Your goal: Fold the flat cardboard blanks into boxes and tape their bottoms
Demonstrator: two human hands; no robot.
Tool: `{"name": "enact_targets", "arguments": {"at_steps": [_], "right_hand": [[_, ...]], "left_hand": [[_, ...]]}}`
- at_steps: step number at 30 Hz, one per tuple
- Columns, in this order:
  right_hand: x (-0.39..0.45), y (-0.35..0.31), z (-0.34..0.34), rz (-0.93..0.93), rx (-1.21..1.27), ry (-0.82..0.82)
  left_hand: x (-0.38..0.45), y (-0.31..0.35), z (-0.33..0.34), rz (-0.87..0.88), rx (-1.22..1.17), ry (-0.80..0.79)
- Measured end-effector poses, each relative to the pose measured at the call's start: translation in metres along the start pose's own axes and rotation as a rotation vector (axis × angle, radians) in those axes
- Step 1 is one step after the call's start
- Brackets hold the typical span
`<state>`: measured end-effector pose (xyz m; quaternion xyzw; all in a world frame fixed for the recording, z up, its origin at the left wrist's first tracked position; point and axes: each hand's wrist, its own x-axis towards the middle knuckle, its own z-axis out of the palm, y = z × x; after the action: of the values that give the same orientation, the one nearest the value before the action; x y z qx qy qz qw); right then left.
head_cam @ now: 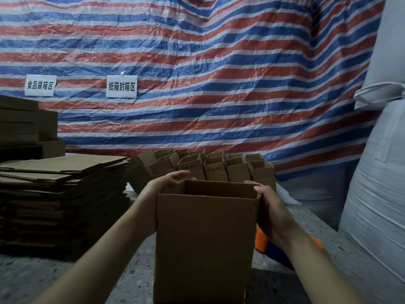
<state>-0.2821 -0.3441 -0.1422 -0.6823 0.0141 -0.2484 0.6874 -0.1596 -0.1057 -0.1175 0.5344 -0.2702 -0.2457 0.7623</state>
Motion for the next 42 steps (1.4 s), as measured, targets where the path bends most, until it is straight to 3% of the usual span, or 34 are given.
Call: {"name": "enact_targets", "arguments": {"at_steps": [5, 12, 21, 25, 30, 42], "right_hand": [[0.0, 0.005, 0.0, 0.002, 0.161, -0.007], [0.011, 0.002, 0.005, -0.002, 0.187, 0.042], [0.013, 0.008, 0.011, 0.084, 0.139, 0.045], [0.008, 0.012, 0.008, 0.075, 0.173, 0.03], [0.01, 0.014, 0.008, 0.068, 0.179, 0.04], [0.013, 0.013, 0.006, 0.091, 0.206, 0.051]], "left_hand": [[-0.003, -0.01, 0.026, 0.145, -0.026, 0.227], [0.013, -0.007, 0.029, 0.222, -0.007, 0.305], [0.014, -0.019, 0.02, 0.136, -0.024, 0.259], [0.013, -0.019, 0.022, 0.001, -0.086, 0.261], [0.013, -0.022, 0.021, 0.127, -0.016, 0.217], [0.018, -0.03, 0.018, 0.055, 0.045, 0.117]]}}
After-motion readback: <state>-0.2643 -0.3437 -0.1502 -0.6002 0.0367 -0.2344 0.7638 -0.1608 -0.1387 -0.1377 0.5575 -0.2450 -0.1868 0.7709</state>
